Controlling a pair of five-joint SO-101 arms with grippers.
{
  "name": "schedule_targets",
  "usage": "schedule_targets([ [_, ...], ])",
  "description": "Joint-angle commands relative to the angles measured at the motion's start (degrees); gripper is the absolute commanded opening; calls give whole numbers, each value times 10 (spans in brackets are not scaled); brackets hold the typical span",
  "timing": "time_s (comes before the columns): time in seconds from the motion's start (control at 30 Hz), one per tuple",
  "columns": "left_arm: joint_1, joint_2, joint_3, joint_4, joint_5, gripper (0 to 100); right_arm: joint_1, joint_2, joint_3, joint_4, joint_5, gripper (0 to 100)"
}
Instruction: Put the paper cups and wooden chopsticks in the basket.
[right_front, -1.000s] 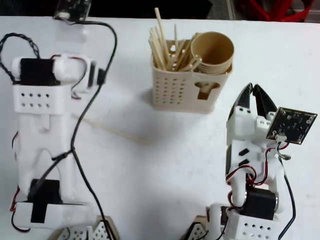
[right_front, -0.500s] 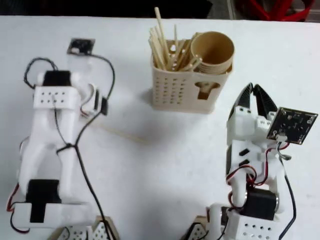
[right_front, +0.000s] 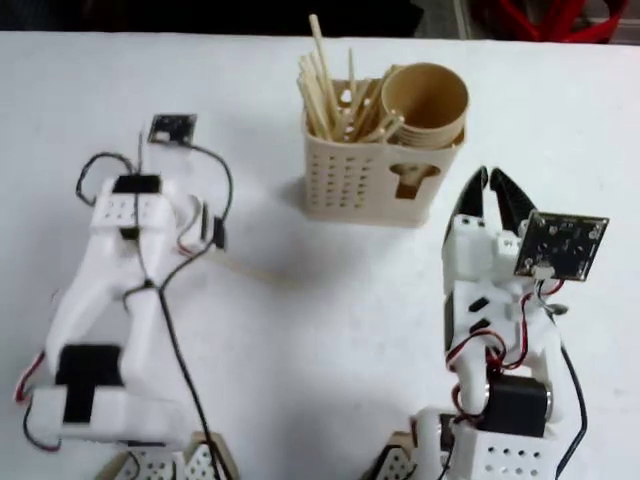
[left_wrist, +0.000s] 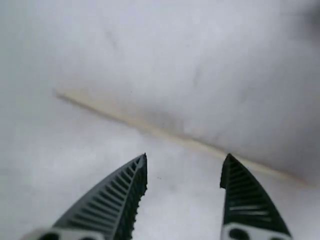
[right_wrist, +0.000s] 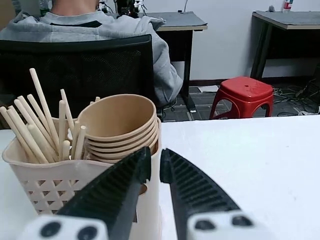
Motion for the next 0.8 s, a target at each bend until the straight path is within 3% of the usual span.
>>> schedule_targets([
  [0.0, -11, 73, -65, 11, 32, 255, -4, -2, -4, -13, 8, 42],
  [0.47, -27, 301, -326, 146, 54, 252, -3, -3, -4, -13, 9, 42],
  [0.77, -22, 340, -401, 150, 55, 100, -1, -4, -4, -13, 9, 42],
])
